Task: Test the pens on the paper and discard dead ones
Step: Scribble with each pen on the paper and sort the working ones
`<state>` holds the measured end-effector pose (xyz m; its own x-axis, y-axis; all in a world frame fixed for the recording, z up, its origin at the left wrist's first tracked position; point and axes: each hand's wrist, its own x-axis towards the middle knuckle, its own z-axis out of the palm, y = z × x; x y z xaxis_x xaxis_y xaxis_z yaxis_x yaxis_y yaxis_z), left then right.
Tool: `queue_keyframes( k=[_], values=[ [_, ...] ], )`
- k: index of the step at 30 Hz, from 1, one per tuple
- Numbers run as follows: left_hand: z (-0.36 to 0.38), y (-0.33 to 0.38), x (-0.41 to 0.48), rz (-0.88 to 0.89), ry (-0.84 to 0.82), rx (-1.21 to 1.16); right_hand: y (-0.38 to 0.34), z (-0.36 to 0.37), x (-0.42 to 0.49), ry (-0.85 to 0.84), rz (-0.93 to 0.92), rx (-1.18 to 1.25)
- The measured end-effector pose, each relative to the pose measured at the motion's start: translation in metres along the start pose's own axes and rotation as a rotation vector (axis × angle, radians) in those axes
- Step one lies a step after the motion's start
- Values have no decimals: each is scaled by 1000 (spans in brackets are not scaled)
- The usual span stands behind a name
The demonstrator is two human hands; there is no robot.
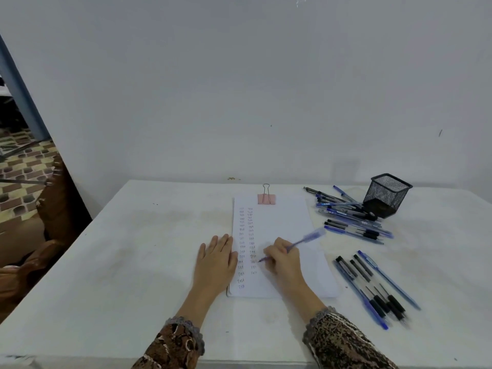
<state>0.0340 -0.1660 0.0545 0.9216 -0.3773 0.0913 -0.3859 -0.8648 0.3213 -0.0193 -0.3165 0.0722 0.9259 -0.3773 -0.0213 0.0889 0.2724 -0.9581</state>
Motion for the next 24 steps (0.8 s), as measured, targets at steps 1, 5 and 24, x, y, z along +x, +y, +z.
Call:
queue_keyframes(
  k=[1, 5, 24],
  values=[
    [0, 0, 0, 2, 4, -7, -4, -4, 3, 2, 52, 183],
    [0, 0, -1, -4, 11, -26, -28, -10, 12, -26, 141, 337],
    [-6, 33, 15, 301, 6, -289, -3, -39, 42, -133, -1099, -1523]
  ],
)
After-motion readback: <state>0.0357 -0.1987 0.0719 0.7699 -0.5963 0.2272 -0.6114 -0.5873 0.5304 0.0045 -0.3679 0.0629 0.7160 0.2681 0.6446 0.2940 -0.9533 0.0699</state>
